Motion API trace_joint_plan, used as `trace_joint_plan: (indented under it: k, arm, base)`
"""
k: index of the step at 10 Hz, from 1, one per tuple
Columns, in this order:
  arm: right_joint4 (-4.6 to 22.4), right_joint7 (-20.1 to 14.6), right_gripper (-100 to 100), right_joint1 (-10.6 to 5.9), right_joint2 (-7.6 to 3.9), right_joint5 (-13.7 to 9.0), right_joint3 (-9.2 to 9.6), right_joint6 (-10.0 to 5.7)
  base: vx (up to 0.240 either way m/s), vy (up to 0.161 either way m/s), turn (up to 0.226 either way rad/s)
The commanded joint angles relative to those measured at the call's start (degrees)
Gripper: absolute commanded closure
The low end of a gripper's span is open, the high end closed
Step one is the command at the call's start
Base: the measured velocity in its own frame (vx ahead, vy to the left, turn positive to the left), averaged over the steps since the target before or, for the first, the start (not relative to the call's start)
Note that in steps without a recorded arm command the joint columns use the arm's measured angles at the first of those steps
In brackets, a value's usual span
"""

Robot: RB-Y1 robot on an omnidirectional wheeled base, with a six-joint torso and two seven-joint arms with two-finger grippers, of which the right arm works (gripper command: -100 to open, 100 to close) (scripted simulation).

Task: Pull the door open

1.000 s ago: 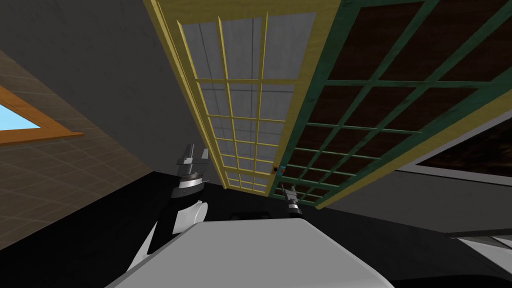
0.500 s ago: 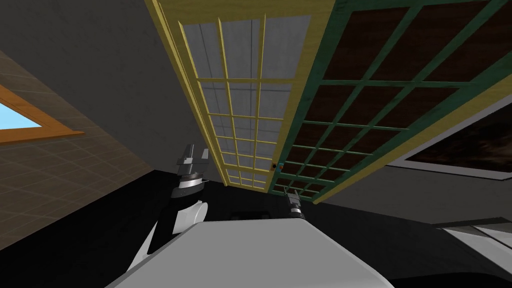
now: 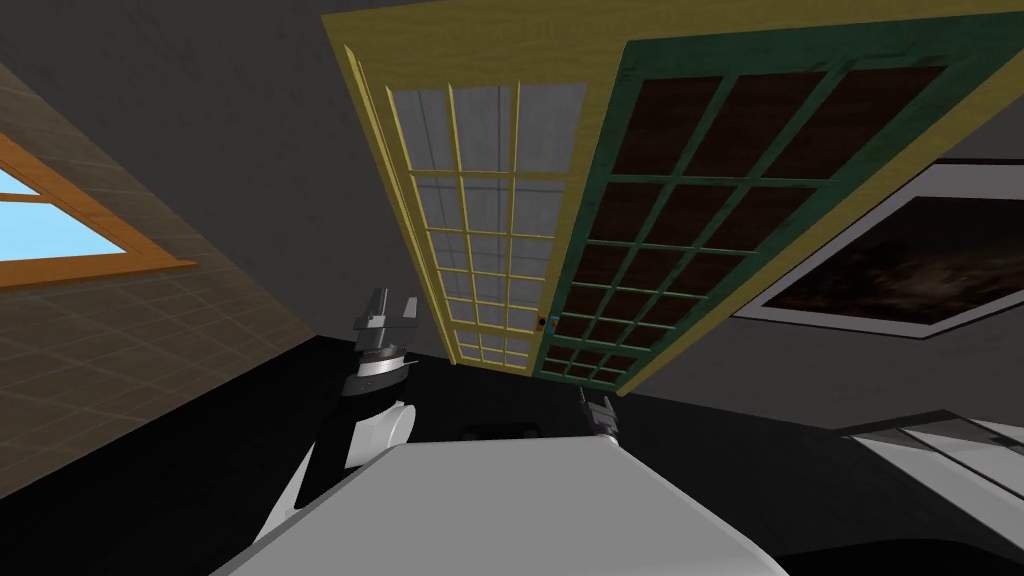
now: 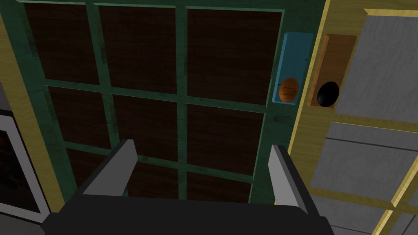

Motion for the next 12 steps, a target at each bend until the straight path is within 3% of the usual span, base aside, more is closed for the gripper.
trace_joint_plan:
  k: [1, 2, 4, 6, 8, 10, 12]
  arm:
    - [1.44, 0.91, -100, 0.93, 0.18, -0.70, -1.54, 0.23]
    - [1.44, 0.91, -100, 0.93, 0.18, -0.70, -1.54, 0.23]
    - [3.44, 1.52, -100, 1.84, -0.07, -1.76, -3.72, 0.42]
    - [3.78, 1.63, -100, 1.97, -0.11, -1.94, -4.08, 0.45]
    - [5.68, 2.27, -100, 2.45, -0.31, -2.99, -6.22, 0.63]
    - [7.34, 2.91, -100, 2.37, -0.41, -3.96, -8.16, 0.79]
    - [8.86, 3.65, -100, 1.28, -0.35, -4.95, -10.08, 0.92]
  base:
    - [-0.198, -0.020, 0.011]
    - [-0.126, -0.015, 0.001]
    - [-0.129, -0.024, 0.025]
    - [-0.083, -0.026, 0.015]
    - [-0.099, -0.035, 0.053]
    - [-0.118, -0.043, 0.088]
    - [-0.028, -0.048, 0.168]
